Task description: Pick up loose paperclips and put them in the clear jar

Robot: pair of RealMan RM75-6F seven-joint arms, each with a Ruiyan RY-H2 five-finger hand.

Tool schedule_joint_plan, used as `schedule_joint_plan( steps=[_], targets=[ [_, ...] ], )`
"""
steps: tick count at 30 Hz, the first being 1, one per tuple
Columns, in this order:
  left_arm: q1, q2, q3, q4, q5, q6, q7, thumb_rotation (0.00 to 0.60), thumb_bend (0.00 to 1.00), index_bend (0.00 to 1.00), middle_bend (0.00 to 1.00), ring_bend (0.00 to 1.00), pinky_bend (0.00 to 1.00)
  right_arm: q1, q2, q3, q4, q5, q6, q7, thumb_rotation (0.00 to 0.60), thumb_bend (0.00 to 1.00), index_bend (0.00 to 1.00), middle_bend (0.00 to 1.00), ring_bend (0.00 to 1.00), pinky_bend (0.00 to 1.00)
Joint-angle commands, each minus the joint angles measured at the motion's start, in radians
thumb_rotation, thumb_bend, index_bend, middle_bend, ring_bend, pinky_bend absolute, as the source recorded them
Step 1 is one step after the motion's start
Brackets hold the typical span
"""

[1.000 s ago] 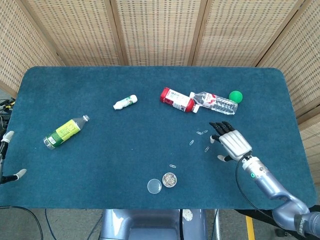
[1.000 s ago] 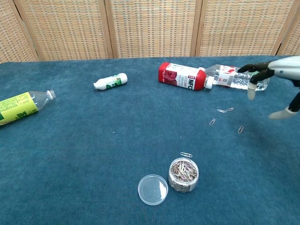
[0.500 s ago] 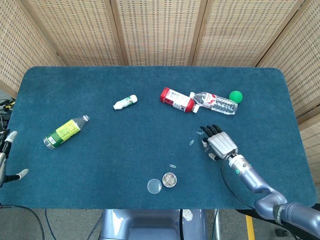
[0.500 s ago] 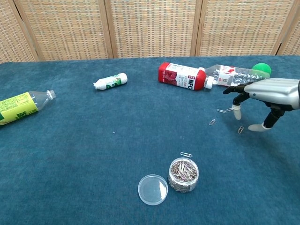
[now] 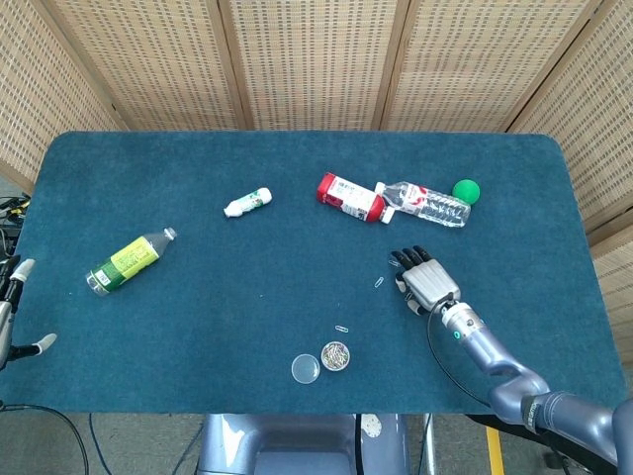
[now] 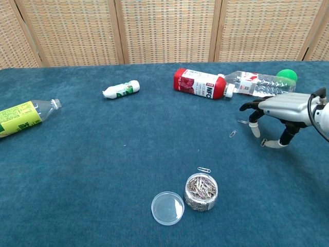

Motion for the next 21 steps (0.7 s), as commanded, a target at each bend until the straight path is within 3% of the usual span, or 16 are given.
schedule_joint_plan(
  steps=[1, 21],
  targets=[
    [0.000, 0.000, 0.000, 0.001, 0.000, 0.000, 0.000, 0.600, 0.00, 0.00, 0.00, 0.00, 0.00, 0.005, -0.007, -0.003, 0.009, 0.010, -0.005, -0.013, 0.600, 0.35, 0.48, 0.04, 0.00, 0.00],
    [-0.004, -0.003, 0.002, 0.003, 0.002, -0.006, -0.001, 0.600, 0.00, 0.00, 0.00, 0.00, 0.00, 0.005, -0.041, -0.038, 0.078, 0.000, 0.003, 0.026, 0.600, 0.36, 0.48, 0.05, 0.00, 0.00]
  ],
)
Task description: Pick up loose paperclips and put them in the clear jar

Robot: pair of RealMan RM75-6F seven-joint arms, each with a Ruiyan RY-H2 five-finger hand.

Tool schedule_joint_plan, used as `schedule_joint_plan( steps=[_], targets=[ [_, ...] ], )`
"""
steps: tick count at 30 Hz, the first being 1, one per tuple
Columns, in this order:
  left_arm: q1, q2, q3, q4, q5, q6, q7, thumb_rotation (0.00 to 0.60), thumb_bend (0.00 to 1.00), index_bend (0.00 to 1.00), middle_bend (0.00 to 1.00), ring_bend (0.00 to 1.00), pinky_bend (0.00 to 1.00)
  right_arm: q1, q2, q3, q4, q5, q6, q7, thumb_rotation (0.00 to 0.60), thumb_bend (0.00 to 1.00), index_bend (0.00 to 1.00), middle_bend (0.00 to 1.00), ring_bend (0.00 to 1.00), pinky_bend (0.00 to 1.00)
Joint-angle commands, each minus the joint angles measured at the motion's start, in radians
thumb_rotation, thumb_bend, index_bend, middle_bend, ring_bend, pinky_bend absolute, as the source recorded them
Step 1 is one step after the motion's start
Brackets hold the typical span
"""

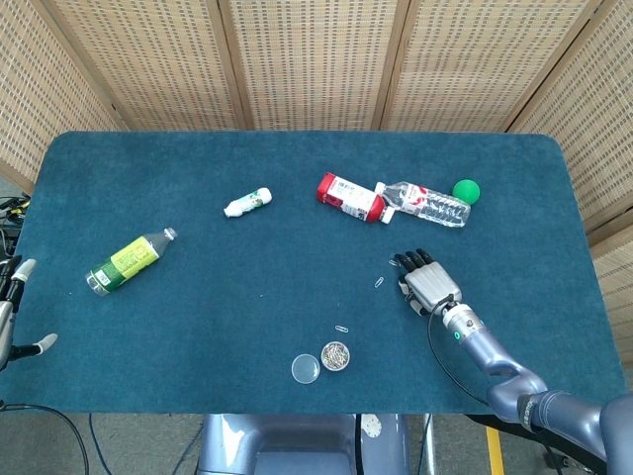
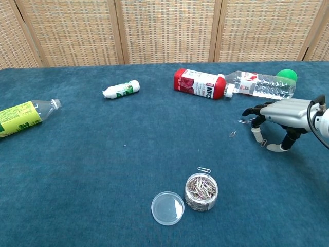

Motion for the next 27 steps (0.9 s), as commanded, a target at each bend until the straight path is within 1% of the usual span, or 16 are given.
schedule_joint_plan(
  steps=[1, 12, 19, 23, 27],
  targets=[
    [0.000, 0.000, 0.000, 0.000, 0.001, 0.000, -0.001, 0.600, 0.00, 0.00, 0.00, 0.00, 0.00, 0.000, -0.006, -0.003, 0.010, -0.004, 0.004, 0.008, 0.600, 0.36, 0.49, 0.05, 0.00, 0.00],
    [0.000, 0.003, 0.002, 0.000, 0.006, -0.001, -0.010, 0.600, 0.00, 0.00, 0.00, 0.00, 0.00, -0.001, -0.040, -0.003, 0.054, -0.017, 0.030, 0.034, 0.600, 0.36, 0.60, 0.06, 0.00, 0.00],
    [-0.001, 0.005, 0.002, 0.000, 0.006, -0.004, -0.016, 0.600, 0.00, 0.00, 0.00, 0.00, 0.00, -0.001, -0.051, 0.003, 0.067, -0.019, 0.046, 0.039, 0.600, 0.37, 0.62, 0.08, 0.00, 0.00],
    [-0.001, 0.005, 0.003, 0.000, 0.006, -0.006, -0.017, 0.600, 0.00, 0.00, 0.00, 0.00, 0.00, 0.000, -0.043, 0.006, 0.057, -0.020, 0.051, 0.038, 0.600, 0.39, 0.63, 0.08, 0.00, 0.00],
    [-0.002, 0.006, 0.003, -0.001, 0.006, -0.007, -0.017, 0.600, 0.00, 0.00, 0.00, 0.00, 0.00, -0.001, -0.026, 0.009, 0.035, -0.020, 0.059, 0.038, 0.600, 0.39, 0.63, 0.08, 0.00, 0.00]
  ],
)
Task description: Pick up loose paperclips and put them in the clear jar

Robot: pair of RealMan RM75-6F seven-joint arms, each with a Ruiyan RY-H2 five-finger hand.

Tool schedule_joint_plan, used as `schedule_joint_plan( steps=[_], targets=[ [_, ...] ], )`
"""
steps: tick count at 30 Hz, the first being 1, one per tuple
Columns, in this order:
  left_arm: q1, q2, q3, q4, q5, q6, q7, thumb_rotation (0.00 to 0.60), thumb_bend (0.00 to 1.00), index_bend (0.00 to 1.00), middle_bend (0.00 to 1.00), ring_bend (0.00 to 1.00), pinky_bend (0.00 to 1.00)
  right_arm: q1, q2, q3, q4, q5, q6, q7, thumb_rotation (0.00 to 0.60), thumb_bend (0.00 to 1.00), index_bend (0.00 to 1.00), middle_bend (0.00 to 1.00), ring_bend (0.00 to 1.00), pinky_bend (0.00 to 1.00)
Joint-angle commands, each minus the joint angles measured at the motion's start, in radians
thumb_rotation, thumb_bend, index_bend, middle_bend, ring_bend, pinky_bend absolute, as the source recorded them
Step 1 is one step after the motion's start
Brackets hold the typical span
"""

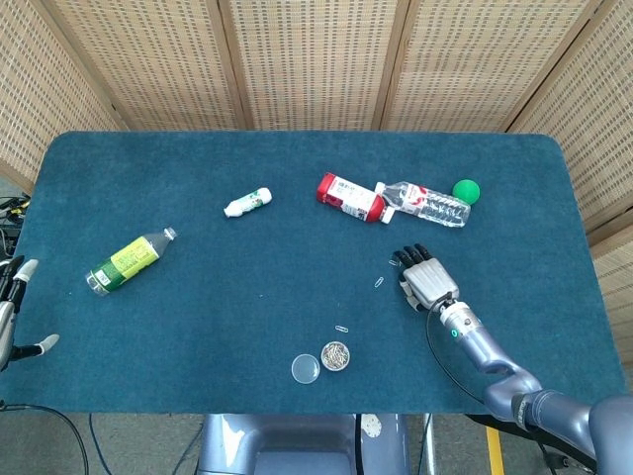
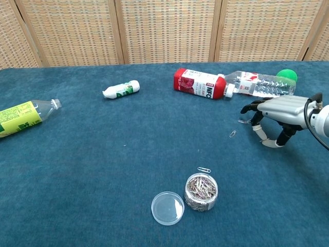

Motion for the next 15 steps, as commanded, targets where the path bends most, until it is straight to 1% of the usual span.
schedule_joint_plan(
  steps=[1, 5, 9, 15],
  targets=[
    [0.000, 0.000, 0.001, -0.001, 0.001, 0.000, 0.000, 0.600, 0.00, 0.00, 0.00, 0.00, 0.00, -0.001, 0.014, 0.001, -0.019, -0.002, 0.008, -0.002, 0.600, 0.39, 0.64, 0.08, 0.00, 0.00],
    [0.000, 0.002, 0.002, -0.002, 0.002, -0.001, -0.002, 0.600, 0.00, 0.00, 0.00, 0.00, 0.00, -0.003, 0.040, 0.003, -0.057, -0.006, 0.020, -0.011, 0.600, 0.40, 0.64, 0.08, 0.00, 0.00],
    [0.001, 0.004, 0.003, -0.005, 0.006, 0.001, -0.005, 0.600, 0.00, 0.00, 0.00, 0.00, 0.00, -0.013, 0.085, -0.002, -0.131, -0.027, 0.053, -0.012, 0.600, 0.40, 0.64, 0.08, 0.00, 0.00],
    [0.001, 0.005, 0.006, -0.005, 0.011, -0.002, -0.006, 0.600, 0.00, 0.00, 0.00, 0.00, 0.00, -0.023, 0.178, -0.029, -0.270, -0.098, 0.097, 0.014, 0.600, 0.40, 0.64, 0.09, 0.00, 0.00]
  ],
)
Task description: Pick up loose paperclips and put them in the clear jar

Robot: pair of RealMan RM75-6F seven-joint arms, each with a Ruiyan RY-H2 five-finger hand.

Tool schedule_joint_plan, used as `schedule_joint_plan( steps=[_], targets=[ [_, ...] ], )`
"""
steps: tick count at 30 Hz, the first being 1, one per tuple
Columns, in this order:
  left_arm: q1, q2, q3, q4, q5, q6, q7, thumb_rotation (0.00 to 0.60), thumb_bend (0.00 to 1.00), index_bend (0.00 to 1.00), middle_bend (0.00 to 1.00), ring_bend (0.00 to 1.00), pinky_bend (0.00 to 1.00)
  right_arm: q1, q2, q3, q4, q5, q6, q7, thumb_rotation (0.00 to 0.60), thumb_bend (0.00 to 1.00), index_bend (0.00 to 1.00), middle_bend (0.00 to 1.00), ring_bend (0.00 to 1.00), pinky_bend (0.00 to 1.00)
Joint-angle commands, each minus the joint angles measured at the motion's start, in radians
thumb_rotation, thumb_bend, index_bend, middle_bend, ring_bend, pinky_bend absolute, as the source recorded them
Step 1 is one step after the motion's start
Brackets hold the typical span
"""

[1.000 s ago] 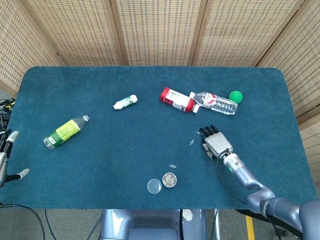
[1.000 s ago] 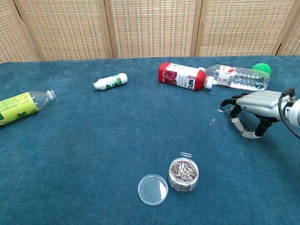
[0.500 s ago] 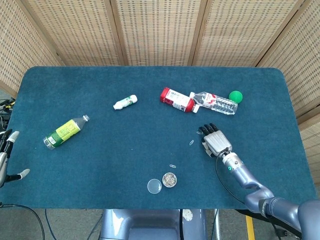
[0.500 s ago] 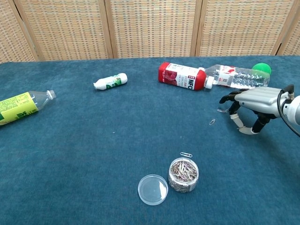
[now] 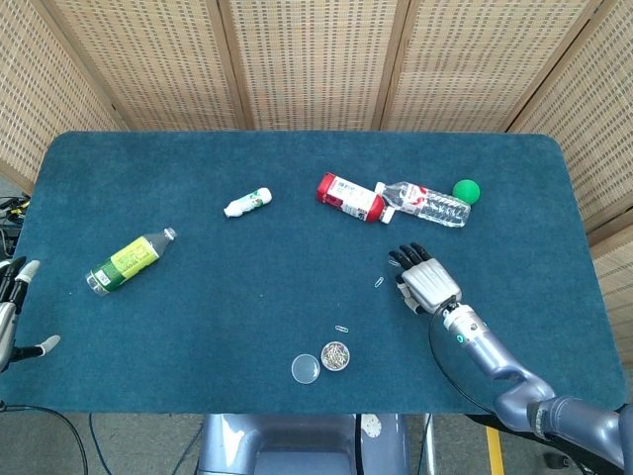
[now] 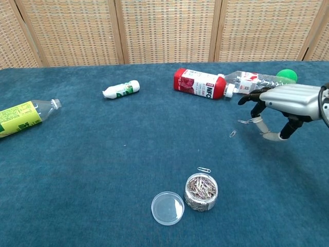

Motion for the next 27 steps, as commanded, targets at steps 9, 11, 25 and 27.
schedule_joint_plan(
  steps=[9, 11, 25, 27],
  targets=[
    [0.001, -0.004, 0.005, -0.006, 0.011, 0.006, 0.013, 0.600, 0.00, 0.00, 0.00, 0.00, 0.00, 0.013, 0.143, -0.072, -0.313, -0.197, 0.059, 0.011, 0.600, 0.40, 0.65, 0.10, 0.00, 0.00],
    [0.002, -0.004, 0.006, -0.006, 0.011, 0.007, 0.013, 0.600, 0.00, 0.00, 0.00, 0.00, 0.00, 0.020, 0.143, -0.079, -0.343, -0.206, 0.044, -0.009, 0.600, 0.40, 0.65, 0.10, 0.00, 0.00],
    [-0.002, -0.001, 0.004, 0.001, 0.003, -0.006, -0.001, 0.600, 0.00, 0.00, 0.00, 0.00, 0.00, 0.077, 0.047, -0.053, -0.369, -0.135, -0.071, -0.142, 0.600, 0.40, 0.65, 0.10, 0.00, 0.00],
    [-0.002, 0.000, 0.004, 0.003, 0.002, -0.008, -0.003, 0.600, 0.00, 0.00, 0.00, 0.00, 0.00, 0.087, 0.026, -0.044, -0.358, -0.116, -0.088, -0.165, 0.600, 0.40, 0.65, 0.10, 0.00, 0.00]
  ],
)
